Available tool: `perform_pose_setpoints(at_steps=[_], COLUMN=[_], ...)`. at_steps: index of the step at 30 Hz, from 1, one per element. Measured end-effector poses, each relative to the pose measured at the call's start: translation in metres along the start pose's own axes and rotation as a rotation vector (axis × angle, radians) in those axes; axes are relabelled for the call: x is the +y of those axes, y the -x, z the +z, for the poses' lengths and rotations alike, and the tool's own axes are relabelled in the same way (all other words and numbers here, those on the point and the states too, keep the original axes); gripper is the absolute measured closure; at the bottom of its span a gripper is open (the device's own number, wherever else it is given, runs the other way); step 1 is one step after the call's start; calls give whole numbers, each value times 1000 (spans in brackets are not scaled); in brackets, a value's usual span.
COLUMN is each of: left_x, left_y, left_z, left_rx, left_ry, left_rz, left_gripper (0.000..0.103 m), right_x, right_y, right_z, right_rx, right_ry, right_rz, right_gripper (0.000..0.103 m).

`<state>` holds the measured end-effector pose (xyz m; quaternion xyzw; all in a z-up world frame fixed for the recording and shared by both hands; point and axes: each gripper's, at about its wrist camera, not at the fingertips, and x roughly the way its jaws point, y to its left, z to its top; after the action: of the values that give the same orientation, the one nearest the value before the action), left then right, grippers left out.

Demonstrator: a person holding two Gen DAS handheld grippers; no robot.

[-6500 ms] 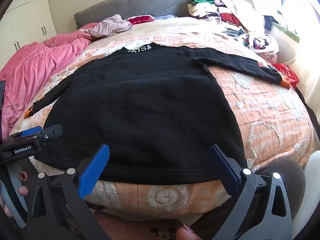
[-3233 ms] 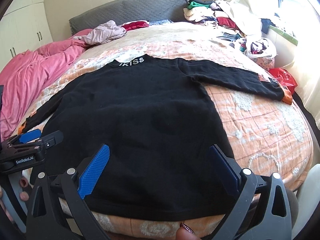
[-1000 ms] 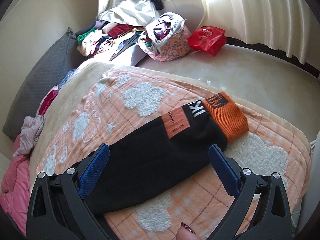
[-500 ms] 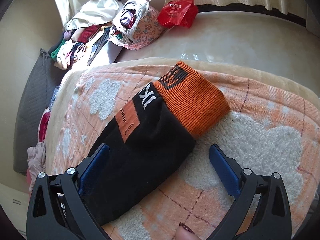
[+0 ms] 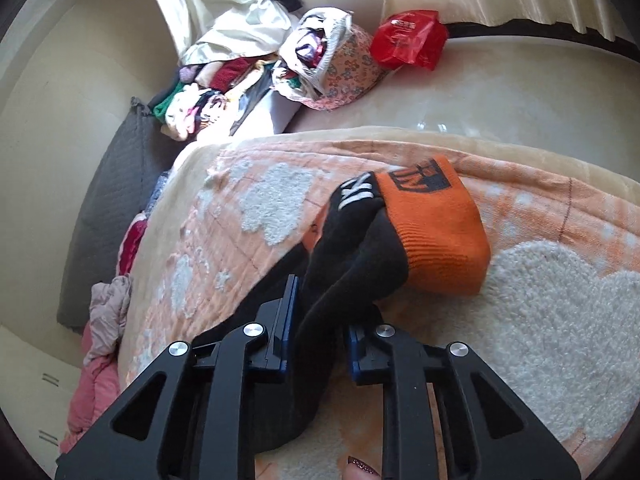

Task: Fold small clothes
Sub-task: 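Carry the held sleeve across the shirt body with the right gripper and release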

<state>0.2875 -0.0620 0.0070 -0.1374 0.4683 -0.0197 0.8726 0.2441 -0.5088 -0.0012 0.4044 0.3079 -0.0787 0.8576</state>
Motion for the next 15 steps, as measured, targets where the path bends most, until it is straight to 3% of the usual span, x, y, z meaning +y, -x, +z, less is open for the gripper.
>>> perform_pose_setpoints(at_steps=[11,15], left_x=[13,19], left_y=[25,28], left_z=[3,4], left_rx=[-49,-46], left_ry=[54,73], left_rz=[-23,-33], left_gripper=[9,9], right_x=[95,123], right_y=[34,35], right_z=[-38,-63], right_rx=[-129,-127], right_ry=[435,594], right_rz=[99,125], right_gripper=[87,88])
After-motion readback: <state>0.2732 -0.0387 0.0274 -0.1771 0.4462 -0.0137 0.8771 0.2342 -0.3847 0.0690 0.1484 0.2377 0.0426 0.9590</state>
